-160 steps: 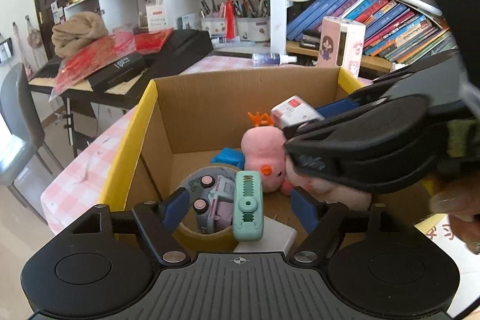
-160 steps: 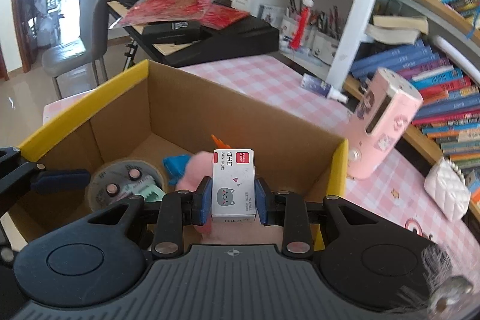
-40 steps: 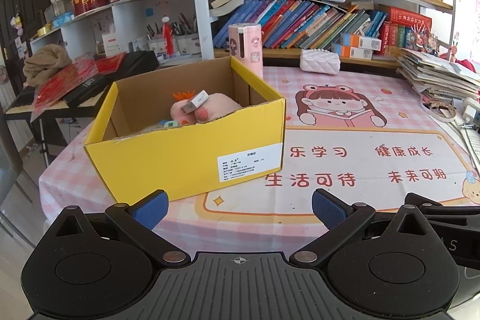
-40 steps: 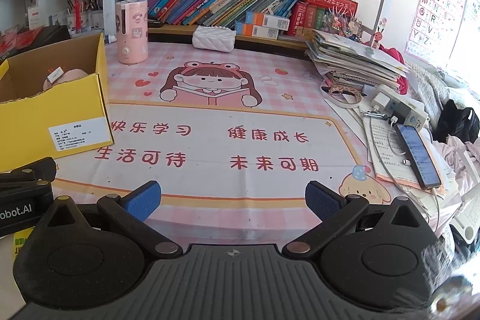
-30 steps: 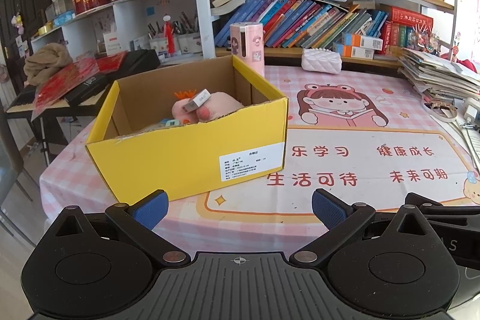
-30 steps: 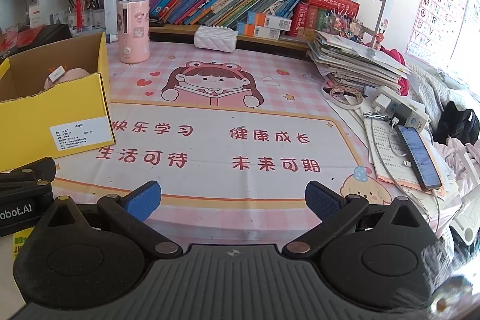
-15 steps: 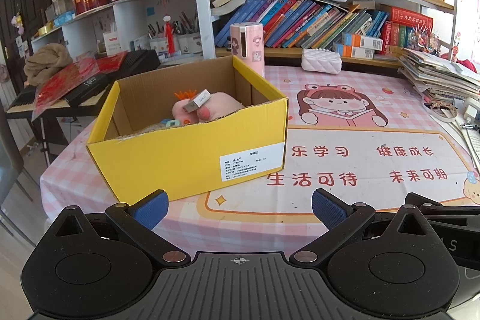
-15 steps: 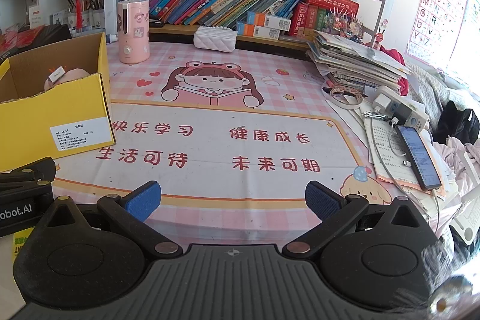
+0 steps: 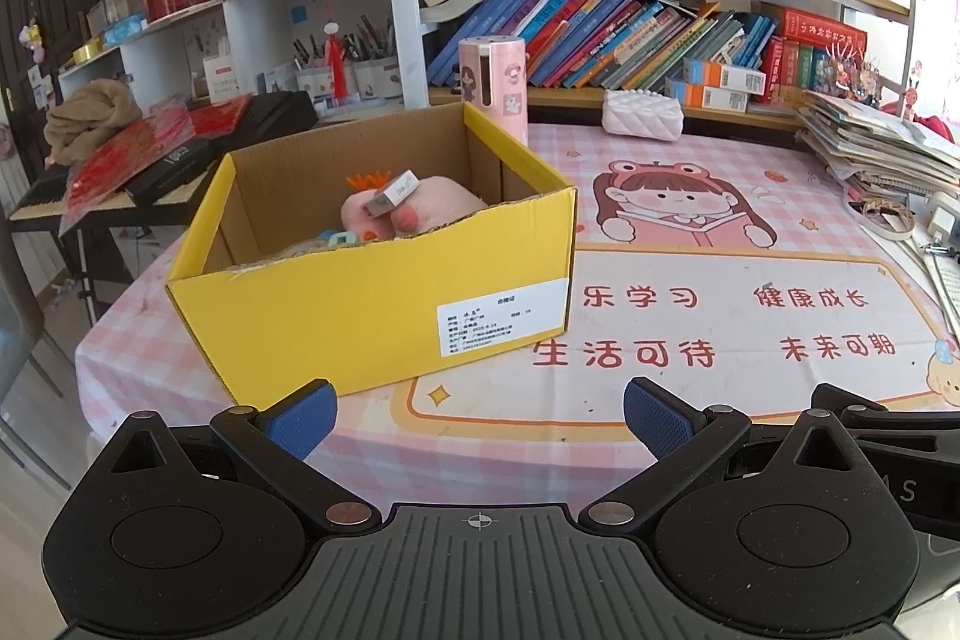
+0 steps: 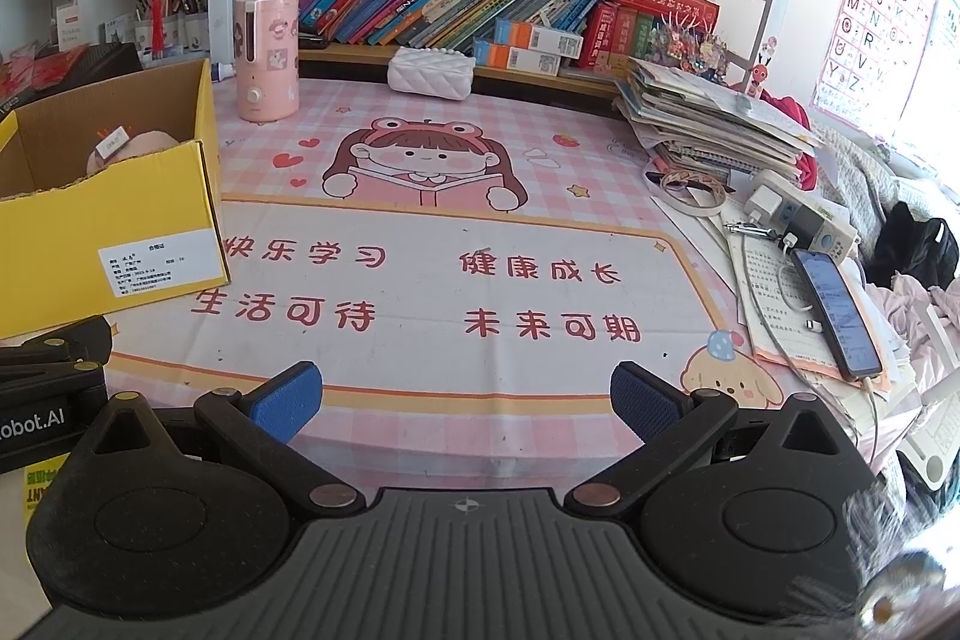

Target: Organize objects

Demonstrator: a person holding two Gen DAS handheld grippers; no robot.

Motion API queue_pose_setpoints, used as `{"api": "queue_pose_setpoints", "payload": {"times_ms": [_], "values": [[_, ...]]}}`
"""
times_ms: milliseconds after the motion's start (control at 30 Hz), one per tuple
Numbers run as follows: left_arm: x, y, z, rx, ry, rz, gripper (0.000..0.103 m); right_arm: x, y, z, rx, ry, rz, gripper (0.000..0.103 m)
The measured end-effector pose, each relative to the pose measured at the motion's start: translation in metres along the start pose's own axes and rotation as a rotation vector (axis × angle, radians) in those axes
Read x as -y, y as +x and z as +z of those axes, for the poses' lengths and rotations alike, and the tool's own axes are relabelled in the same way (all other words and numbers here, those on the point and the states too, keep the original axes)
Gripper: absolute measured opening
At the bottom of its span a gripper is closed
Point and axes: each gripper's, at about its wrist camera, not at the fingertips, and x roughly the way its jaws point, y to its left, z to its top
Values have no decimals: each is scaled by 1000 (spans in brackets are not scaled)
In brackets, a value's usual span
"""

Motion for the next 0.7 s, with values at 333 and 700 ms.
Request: {"api": "queue_pose_setpoints", "payload": {"times_ms": [333,700], "values": [[2,0,1,-5,4,-3,103,4,0,1,-4,3,-2,103],[3,-2,-1,-6,6,-4,103,5,-1,0,-5,4,-2,103]]}}
